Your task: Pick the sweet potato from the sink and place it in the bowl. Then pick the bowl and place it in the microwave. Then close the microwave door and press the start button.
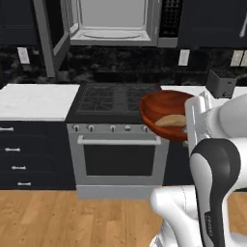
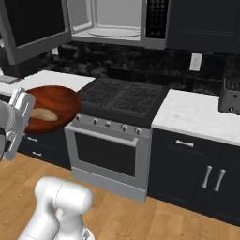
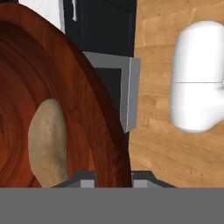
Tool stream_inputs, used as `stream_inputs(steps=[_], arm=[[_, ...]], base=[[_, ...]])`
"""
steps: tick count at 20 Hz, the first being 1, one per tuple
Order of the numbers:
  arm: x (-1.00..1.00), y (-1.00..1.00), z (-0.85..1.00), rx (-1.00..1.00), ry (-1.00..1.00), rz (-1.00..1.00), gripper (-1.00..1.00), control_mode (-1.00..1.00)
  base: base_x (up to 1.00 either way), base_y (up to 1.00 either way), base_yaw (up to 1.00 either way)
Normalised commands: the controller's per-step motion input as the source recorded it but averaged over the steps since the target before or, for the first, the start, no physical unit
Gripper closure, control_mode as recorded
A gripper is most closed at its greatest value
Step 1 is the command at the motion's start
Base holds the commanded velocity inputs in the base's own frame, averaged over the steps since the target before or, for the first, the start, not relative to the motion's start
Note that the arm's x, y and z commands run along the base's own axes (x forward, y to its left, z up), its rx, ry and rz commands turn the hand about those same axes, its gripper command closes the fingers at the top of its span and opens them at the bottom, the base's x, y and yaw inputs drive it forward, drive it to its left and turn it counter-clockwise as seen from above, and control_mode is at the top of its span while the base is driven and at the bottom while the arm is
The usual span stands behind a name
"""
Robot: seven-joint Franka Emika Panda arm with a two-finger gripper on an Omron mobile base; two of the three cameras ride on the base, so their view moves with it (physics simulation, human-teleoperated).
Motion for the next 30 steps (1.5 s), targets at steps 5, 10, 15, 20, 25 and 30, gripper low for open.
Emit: stream_inputs(steps=[5, 10, 15, 20, 25, 30], arm=[[0.00, 0.00, 0.00, 0.00, 0.00, 0.00, 1.00, 1.00], [0.00, 0.00, 0.00, 0.00, 0.00, 0.00, 1.00, 1.00], [0.00, 0.00, 0.00, 0.00, 0.00, 0.00, 1.00, 1.00], [0.00, 0.00, 0.00, 0.00, 0.00, 0.00, 1.00, 1.00], [0.00, 0.00, 0.00, 0.00, 0.00, 0.00, 1.00, 1.00], [0.00, 0.00, 0.00, 0.00, 0.00, 0.00, 1.00, 1.00]], base=[[0.87, -0.29, 0.28], [0.98, -0.04, 0.16], [0.83, -0.02, 0.21], [0.72, 0.01, 0.28], [0.02, 0.17, 0.23], [0.21, 0.34, 0.24]])
